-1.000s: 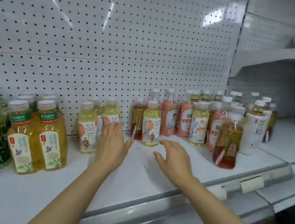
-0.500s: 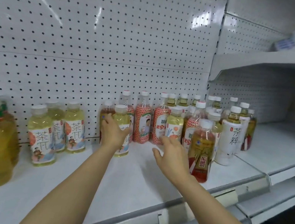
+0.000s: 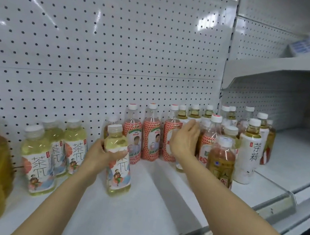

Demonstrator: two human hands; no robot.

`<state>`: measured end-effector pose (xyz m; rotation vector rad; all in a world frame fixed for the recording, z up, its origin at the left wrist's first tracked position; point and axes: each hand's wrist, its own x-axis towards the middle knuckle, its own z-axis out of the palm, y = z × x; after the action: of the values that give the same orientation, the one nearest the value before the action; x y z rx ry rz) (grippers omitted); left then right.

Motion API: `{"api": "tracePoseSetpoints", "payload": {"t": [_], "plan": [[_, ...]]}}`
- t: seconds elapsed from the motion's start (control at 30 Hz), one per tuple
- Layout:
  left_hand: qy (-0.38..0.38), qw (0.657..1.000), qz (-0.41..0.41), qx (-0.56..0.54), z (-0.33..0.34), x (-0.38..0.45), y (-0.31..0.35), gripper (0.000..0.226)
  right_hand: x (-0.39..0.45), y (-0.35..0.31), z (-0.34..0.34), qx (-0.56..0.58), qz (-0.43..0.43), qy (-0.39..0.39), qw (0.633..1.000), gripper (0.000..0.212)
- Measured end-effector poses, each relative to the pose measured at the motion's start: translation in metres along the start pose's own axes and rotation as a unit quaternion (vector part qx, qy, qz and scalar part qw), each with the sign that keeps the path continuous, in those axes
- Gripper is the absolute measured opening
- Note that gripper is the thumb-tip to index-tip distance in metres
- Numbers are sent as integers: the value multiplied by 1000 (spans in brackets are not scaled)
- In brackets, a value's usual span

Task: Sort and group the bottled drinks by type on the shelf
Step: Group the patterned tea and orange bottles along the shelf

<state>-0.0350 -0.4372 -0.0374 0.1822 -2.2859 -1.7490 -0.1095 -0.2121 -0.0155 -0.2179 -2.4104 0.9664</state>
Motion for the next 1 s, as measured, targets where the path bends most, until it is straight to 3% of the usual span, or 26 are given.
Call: {"api": "tracePoseSetpoints", "payload": {"t": [0.2, 0.37, 0.47, 0.73, 1.0], "plan": [[-1, 1000, -4, -30, -35, -38, 4, 56, 23, -12, 2, -30, 31, 70, 997, 52], [39, 998, 3, -44, -53, -62, -7, 53, 6, -6, 10, 15, -29, 112, 993, 42], [78, 996, 2, -47, -67, -70, -14, 43, -22, -17, 14, 113, -84, 86, 986, 38], [129, 990, -6, -50, -110, -98, -26, 57, -113, -78, 35, 218, -258, -80, 938, 38], [139, 990, 14, -31, -135, -118, -33, 56, -148, -107, 58, 302, -261, -104, 911, 46]]}}
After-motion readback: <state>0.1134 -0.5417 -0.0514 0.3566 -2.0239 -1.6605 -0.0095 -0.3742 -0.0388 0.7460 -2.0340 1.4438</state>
